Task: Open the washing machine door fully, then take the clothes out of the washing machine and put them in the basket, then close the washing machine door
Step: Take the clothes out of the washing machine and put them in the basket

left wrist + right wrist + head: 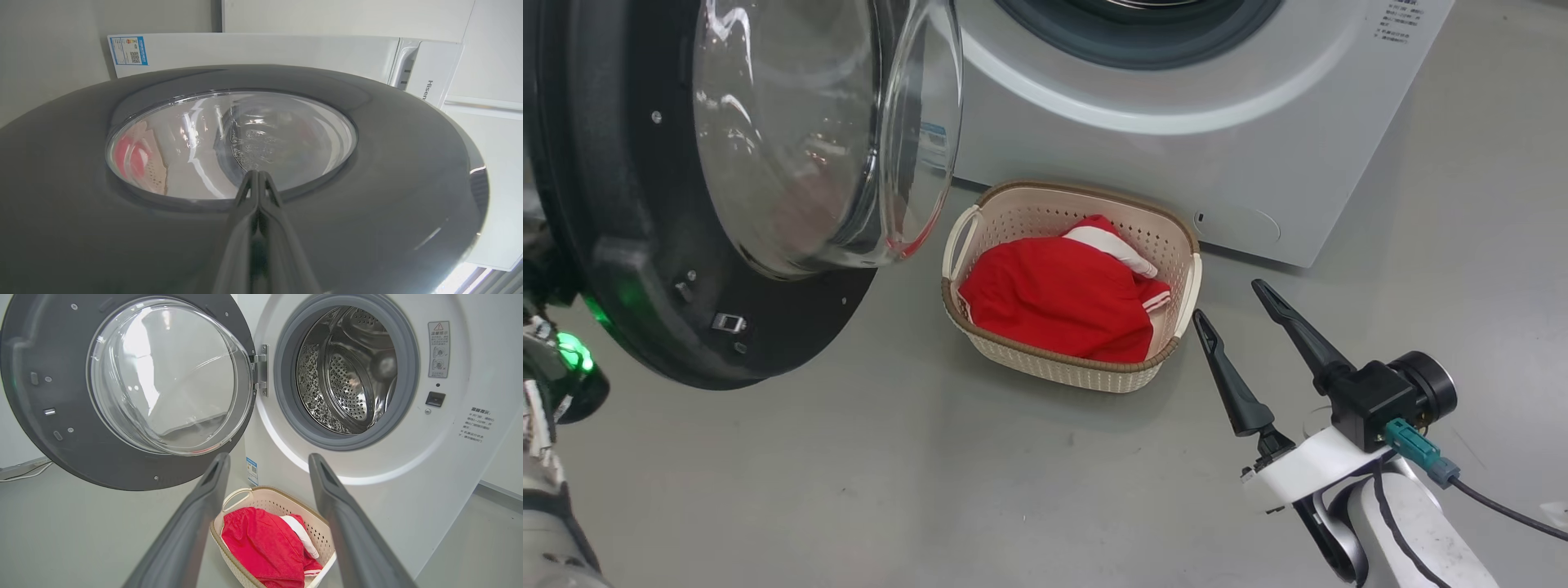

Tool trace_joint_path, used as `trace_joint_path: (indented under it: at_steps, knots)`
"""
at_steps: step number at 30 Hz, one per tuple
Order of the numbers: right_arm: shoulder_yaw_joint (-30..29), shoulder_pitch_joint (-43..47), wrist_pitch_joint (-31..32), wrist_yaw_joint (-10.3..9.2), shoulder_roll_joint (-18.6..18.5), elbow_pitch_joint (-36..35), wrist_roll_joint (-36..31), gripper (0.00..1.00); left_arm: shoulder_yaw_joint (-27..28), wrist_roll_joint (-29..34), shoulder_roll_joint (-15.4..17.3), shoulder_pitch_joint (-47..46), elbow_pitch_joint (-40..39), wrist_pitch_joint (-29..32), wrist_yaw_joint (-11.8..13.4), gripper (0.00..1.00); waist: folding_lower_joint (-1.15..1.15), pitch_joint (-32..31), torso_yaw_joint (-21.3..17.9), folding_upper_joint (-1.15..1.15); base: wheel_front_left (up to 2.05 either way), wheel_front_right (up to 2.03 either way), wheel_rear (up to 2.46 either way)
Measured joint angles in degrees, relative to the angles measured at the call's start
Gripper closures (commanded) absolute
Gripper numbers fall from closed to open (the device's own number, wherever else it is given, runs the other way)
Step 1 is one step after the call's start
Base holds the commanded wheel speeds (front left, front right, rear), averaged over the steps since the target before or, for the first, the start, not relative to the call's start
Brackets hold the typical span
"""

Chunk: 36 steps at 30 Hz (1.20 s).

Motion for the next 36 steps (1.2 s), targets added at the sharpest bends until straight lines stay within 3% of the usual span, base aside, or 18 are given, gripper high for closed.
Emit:
trace_joint_path:
  at_steps: [14, 36]
  knots:
    - [-0.04, 0.25, 0.00, -0.07, 0.00, 0.25, 0.00, 0.00, -2.13, -3.42, -6.53, 3.89, -4.76, 9.66, -1.67, 1.00, 0.00, -0.58, 0.13, 0.00, 0.00, 0.00, 0.00]
    - [-0.04, 0.30, -0.07, -0.07, 0.20, 0.48, 0.01, 0.00, -5.57, -6.17, -8.17, 9.57, -13.71, 16.03, -2.15, 1.00, 0.00, -0.33, -1.26, 0.00, 0.00, 0.00, 0.00]
